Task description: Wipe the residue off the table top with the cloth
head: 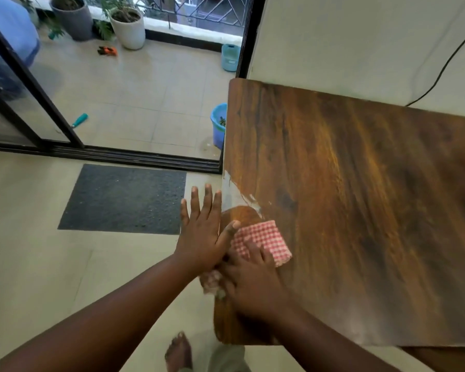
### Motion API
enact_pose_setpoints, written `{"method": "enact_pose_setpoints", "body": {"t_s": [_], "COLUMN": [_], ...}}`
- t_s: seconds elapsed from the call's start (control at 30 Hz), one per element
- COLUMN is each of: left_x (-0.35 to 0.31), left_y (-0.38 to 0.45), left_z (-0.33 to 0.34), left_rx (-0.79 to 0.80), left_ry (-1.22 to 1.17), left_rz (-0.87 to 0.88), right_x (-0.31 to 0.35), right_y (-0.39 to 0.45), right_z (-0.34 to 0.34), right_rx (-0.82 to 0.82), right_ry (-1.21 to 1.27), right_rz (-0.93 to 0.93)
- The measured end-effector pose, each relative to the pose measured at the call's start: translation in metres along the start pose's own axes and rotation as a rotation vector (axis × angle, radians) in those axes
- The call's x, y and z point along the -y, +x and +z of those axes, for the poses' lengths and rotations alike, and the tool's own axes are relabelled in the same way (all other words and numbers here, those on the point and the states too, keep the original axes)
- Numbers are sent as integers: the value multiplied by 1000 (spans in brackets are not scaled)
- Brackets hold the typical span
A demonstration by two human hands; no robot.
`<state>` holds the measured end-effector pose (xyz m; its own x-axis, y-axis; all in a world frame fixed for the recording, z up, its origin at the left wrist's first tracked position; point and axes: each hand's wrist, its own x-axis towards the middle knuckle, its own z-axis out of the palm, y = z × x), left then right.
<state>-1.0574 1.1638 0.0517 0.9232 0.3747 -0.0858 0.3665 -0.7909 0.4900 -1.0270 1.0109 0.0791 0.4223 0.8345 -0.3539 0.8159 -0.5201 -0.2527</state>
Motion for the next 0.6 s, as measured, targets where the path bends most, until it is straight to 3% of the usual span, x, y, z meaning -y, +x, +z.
{"method": "enact_pose_setpoints", "body": {"t_s": [0.07,0.2,0.37,0.47,0.6], "left_x": [-5,-17,-30,-32,-31], "left_y": [-5,-11,-6,-2,-5], "left_z": [8,24,38,45,45], "left_rx": [-12,-32,-110,-139,-137], "left_ry": [-29,-89,-35,38,53], "left_rz": [-35,-110,-84,-87,-28], "right_x": [-17,-67,-73,-57,-67], "right_y": [-23,-27,75,119,79], "right_z": [11,-1,-29,-41,-30], "right_rx": [39,38,-177,-130,-54], "right_ry": [-101,-62,10,-42,-137], "right_rz": [-33,128,271,134,-57]}}
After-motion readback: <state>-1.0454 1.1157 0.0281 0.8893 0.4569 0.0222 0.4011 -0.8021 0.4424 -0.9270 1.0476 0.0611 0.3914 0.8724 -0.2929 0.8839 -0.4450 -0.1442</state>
